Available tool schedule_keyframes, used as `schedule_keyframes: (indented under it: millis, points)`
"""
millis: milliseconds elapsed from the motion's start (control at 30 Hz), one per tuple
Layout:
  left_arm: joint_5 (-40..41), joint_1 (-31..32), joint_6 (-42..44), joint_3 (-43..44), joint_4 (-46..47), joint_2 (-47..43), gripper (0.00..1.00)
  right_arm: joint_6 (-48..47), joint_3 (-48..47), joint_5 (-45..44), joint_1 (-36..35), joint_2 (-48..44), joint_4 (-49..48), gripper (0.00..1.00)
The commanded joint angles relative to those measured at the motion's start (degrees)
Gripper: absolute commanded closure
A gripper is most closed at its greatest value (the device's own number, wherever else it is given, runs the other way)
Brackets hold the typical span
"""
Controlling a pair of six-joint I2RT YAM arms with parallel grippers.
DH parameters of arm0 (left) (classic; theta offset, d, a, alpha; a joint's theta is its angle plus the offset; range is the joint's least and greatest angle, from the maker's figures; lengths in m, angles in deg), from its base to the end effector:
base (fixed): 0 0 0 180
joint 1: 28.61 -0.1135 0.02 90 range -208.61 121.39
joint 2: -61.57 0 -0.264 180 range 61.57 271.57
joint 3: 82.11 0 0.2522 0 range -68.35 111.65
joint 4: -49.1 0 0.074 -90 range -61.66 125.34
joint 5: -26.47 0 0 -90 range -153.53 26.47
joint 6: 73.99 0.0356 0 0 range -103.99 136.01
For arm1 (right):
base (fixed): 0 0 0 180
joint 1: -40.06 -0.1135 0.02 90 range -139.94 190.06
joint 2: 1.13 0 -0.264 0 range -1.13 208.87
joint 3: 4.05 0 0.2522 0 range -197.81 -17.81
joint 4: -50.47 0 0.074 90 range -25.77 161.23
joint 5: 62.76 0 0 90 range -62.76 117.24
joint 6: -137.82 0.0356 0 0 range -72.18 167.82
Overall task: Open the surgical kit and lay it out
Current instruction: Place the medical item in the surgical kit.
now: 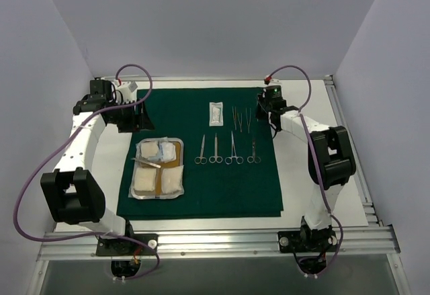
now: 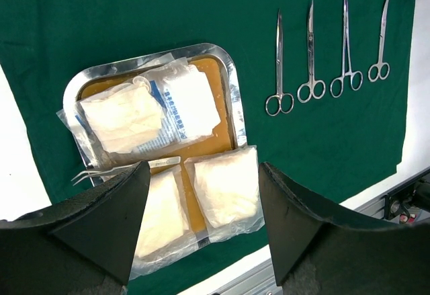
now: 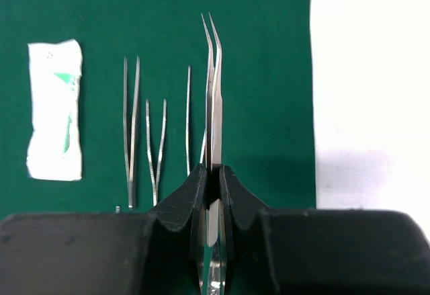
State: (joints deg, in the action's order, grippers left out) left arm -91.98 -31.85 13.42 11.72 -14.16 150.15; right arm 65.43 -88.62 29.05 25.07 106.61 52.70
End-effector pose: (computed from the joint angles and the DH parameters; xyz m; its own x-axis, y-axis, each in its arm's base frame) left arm 0.3208 0.0012 0.3112 -0.8551 -0.0882 -0.5110 0.1638 0.8890 -0.4276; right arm 0.4163 0.1126 0.2187 -0.4815 0.1841 -0.8569 -0.1473 0.9468 0.2862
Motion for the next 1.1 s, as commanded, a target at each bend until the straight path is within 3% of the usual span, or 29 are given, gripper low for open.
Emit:
schedule_keyframes:
  millis: [0, 333, 800, 1067]
  points:
    - [-1.87, -0.62, 1.01, -0.09, 0.54, -0.07, 0.26, -2.31, -2.76, 2.59, 0.83, 2.64, 2.39, 1.00]
    - [-3.11, -0.88, 0.92, -0.09, 0.45, 0.81, 0.26, -2.66, -1.62, 2.24, 1.62, 6.25, 2.30, 1.00]
    - [-3.81, -0.89, 0.83, -0.09, 0.28, 1.25, 0.26, -1.26, 2.51, 2.68, 1.80, 4.23, 2.48, 1.00]
    - [-4.34, -0.89, 0.83, 0.17, 0.01, 1.25, 0.26, -0.64, 1.99, 1.19, 2.15, 5.11, 3.53, 0.88]
